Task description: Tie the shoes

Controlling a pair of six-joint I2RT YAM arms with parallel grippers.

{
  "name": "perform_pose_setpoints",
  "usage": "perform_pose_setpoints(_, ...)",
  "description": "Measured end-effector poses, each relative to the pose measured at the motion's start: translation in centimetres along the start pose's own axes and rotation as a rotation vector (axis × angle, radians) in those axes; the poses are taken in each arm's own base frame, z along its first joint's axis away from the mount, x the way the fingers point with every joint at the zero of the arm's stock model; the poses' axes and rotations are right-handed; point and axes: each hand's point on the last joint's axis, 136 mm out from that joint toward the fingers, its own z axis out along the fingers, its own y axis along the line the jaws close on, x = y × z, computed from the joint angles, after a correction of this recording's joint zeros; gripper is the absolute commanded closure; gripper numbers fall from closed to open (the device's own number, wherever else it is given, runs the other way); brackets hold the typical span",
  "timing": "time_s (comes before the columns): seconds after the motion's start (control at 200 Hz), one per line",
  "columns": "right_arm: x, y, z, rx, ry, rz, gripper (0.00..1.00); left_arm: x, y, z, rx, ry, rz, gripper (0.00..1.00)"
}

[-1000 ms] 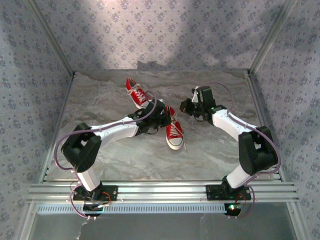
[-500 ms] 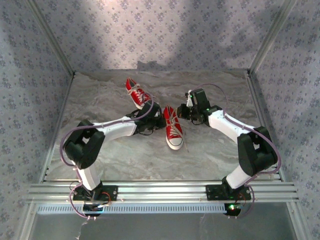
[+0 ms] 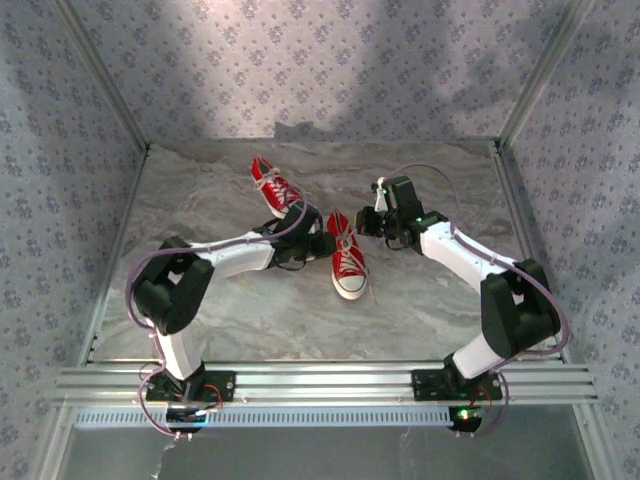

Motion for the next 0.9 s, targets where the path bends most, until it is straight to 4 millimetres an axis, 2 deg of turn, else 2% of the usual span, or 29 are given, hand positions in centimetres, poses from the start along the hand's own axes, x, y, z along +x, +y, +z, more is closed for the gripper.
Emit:
perform_pose_setpoints(0.17,0.5,-0.3,0.1,0.005,0.009,0.003,1.0,-1.9,-1.9,-2.8,0.042,-0.079,0.009,0.6)
perform_pose_setpoints(0.285,0.4,-0.3,0.1,0.005,0.008,0.002,1.0,-1.9,-2.8,-3.4,0.06,-0.092,0.027,0.77)
perform_pose_setpoints(0.39,0.4,-0.3,0.1,0.004,0.008,0.003,1.0,-0.9,-3.9,-3.4,0.094,-0.068,0.039,0.85)
perform_pose_setpoints(0.585,0.4,-0.3,0.1,0.004,0.008,0.003,1.0,0.1,-6.7,-1.8,0.169,-0.02,0.058,0.86)
perform_pose_setpoints(0.75,0.4,-0.3,0.1,0.004,0.008,0.003,1.0,1.1,-6.0,-0.4,0.148,0.015,0.026,0.85)
perform_pose_setpoints(0.904,0.4,-0.3,0.1,0.004,0.008,0.003,1.0,1.0,-5.4,-0.1,0.124,0.007,-0.004,0.79)
